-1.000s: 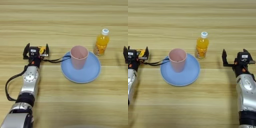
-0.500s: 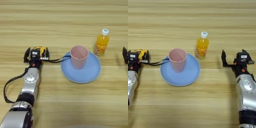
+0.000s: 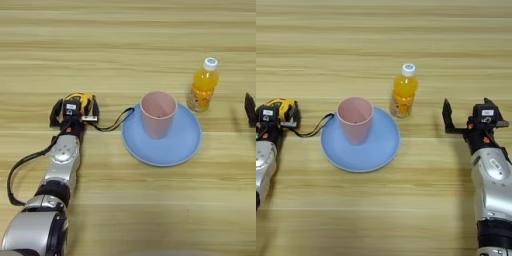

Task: Move the objects on the table

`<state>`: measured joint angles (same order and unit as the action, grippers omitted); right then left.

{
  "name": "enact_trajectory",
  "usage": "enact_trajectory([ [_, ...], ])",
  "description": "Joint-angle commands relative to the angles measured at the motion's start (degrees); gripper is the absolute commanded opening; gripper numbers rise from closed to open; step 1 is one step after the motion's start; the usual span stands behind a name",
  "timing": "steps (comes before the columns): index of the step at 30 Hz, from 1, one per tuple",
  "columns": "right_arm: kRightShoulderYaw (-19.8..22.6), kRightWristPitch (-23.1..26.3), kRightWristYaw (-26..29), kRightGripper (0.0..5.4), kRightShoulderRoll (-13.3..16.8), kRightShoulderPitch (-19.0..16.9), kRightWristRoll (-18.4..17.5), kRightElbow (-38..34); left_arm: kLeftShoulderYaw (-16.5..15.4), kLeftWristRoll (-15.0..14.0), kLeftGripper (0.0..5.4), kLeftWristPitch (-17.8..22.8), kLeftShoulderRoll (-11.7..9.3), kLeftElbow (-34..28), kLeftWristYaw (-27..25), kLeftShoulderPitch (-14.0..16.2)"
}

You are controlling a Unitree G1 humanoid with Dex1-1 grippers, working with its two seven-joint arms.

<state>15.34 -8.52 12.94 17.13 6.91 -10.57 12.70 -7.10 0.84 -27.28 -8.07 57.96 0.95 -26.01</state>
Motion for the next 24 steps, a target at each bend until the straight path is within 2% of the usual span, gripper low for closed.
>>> enact_trajectory([
  [1, -0.5, -0.5, -0.2, 5.40, -0.5, 1.1, 0.1, 0.1, -0.8, -1.1, 4.75, 0.5, -0.7, 2.0, -1.5, -0.1],
  [6, -0.8, -0.2, -0.7, 5.40, -1.1, 0.6, 0.4, -1.0, -0.8, -1.3, 4.31, -0.4, -0.7, 0.8, -2.0, 1.0],
  [9, -0.7, -0.2, -0.8, 5.40, -1.0, 0.4, 0.4, -1.2, -0.1, -0.8, 4.03, -0.7, 0.0, -1.6, -2.1, 3.0],
  [13, -0.7, 0.0, -1.0, 5.40, -1.2, 0.3, 0.5, -1.5, 0.8, -0.3, 4.02, -0.4, 0.8, -4.7, -1.9, 6.0],
  [20, -1.3, 0.2, -1.6, 5.40, -1.6, 0.2, 0.7, -2.0, 5.0, 1.2, 4.02, 1.6, 3.4, -13.3, -2.8, 13.7],
  [24, -1.6, 0.3, -1.9, 5.40, -1.9, 0.1, 0.9, -2.4, 7.8, 1.9, 4.02, 3.8, 4.9, -19.3, -3.7, 19.2],
])
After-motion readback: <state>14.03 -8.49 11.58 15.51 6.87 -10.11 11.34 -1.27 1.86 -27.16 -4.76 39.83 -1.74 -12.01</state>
